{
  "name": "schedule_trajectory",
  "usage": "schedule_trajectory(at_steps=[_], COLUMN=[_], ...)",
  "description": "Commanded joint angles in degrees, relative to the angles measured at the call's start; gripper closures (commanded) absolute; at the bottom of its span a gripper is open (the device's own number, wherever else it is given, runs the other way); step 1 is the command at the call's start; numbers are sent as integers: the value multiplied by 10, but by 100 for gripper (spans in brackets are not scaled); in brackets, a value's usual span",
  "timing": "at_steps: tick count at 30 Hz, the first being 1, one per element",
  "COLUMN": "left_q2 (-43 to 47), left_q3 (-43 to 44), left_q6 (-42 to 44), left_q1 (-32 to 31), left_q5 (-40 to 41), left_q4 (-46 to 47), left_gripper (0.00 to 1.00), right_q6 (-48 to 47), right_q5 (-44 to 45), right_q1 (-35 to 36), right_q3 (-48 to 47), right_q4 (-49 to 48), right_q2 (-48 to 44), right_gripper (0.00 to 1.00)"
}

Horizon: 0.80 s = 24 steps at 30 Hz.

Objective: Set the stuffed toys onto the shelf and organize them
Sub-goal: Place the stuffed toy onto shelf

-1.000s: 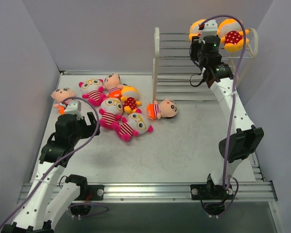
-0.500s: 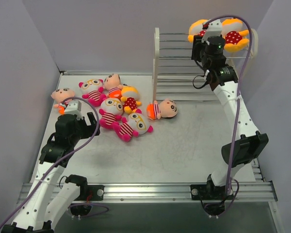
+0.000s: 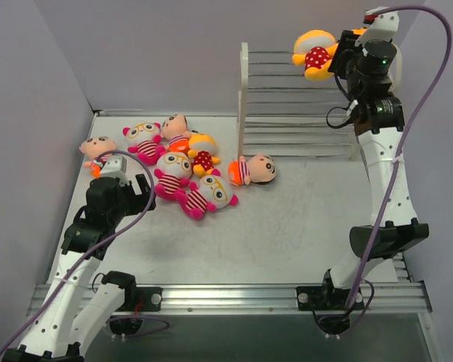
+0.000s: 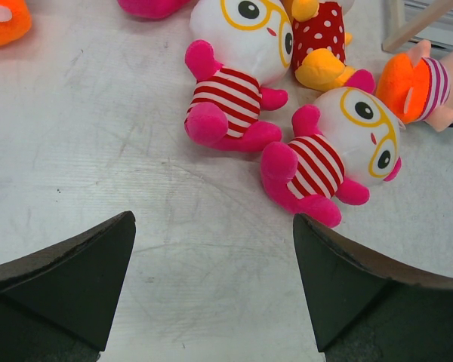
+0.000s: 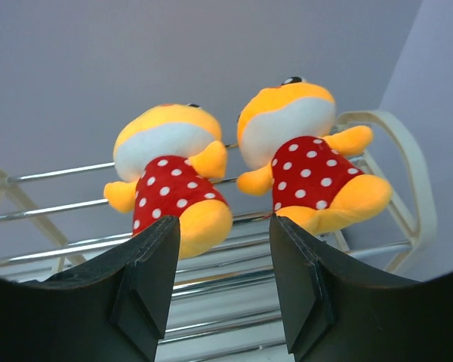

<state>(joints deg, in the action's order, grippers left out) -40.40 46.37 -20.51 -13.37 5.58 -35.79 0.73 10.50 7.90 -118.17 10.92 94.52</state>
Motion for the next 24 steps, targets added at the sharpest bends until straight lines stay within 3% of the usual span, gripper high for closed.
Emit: schedule_trajectory(at_steps=[1,16,24], left_q2=[5,4,2], left_q3=[3,3,3], left_q6=[5,5,6], left_q1=[-2,-1,-1], left_q5=[-7,-8,-8], left_q4=[18,19,20], left_gripper=[6,6,6], right_q6=[43,73,76], right_q5=[-26,-160,-181], right_q1=[-25,-73,-76], right_q3=[-35,-5,-5], right_q4=[16,-43,-37], right_q2=[17,36,58], right_gripper=[50,50,52])
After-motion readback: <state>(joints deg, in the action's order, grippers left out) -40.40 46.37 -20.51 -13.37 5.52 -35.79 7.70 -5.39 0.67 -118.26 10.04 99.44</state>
